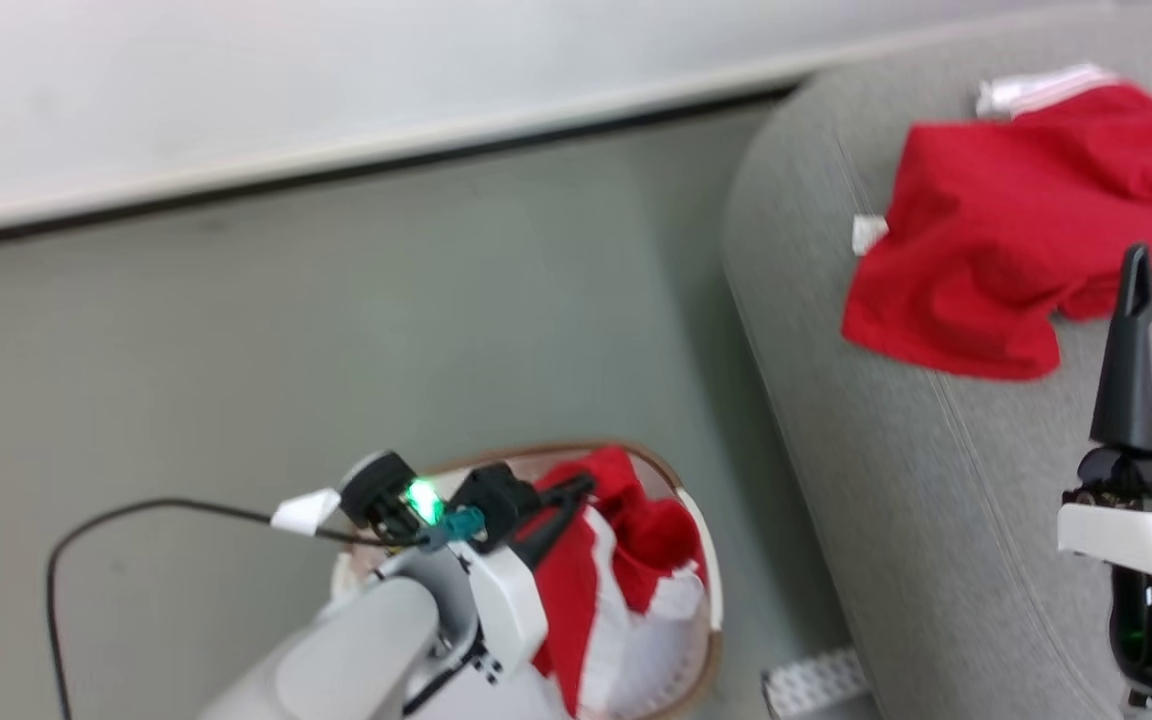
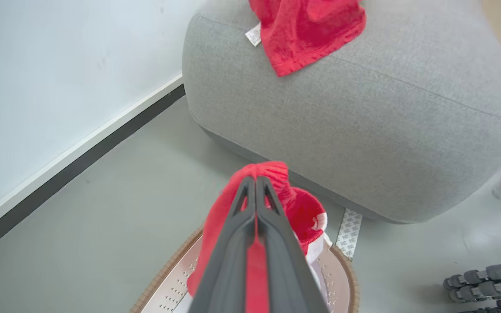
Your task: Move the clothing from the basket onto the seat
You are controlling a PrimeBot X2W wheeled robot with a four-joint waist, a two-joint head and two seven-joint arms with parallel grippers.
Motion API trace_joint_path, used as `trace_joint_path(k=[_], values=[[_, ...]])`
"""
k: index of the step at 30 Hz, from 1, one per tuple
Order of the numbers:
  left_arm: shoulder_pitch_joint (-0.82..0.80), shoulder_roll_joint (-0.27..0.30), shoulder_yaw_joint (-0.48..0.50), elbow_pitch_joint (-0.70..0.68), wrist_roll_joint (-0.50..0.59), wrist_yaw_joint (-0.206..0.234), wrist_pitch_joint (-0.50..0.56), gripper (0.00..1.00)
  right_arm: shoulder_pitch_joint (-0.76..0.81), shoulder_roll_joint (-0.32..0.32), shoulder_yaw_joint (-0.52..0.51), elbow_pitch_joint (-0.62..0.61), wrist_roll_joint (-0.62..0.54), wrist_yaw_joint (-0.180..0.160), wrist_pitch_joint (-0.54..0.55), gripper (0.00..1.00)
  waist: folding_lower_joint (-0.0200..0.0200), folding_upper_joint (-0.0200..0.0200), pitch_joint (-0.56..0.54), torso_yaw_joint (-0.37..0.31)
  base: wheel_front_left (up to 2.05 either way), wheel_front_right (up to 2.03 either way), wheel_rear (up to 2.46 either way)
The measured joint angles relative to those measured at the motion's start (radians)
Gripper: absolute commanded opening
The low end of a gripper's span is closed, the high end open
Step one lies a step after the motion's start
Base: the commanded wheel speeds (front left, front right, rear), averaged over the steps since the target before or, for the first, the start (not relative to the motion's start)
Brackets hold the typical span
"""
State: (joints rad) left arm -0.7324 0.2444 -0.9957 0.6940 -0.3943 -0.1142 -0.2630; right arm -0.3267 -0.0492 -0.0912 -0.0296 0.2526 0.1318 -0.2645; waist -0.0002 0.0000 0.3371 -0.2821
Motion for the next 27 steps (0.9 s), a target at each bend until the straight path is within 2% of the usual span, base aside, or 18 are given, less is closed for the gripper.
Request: trace_joint_path(k=[12,20,27], values=[[0.099,-0.01,0.101,-0.219,-0.07,0.001,-0.001,0.0,0.043,0.0,0.021,0.096,-0.003,0.0,0.0,1.0,-0.0001,0.0,-0.193,0.125,0.0,0.0,0.0],[0.076,0.003,0.174,-0.357,-0.096,0.033,0.005,0.0,0.075,-0.001,0.067,0.151,0.016,0.0,0.0,1.0,-0.0001,0.0,-0.269,0.198,0.0,0.0,0.0],[0.004,0.031,0.239,-0.455,-0.135,0.053,0.054,0.0,0.102,0.0,0.157,0.184,0.068,0.0,0.0,1.0,0.0,0.0,-0.305,0.243,0.0,0.0,0.0]])
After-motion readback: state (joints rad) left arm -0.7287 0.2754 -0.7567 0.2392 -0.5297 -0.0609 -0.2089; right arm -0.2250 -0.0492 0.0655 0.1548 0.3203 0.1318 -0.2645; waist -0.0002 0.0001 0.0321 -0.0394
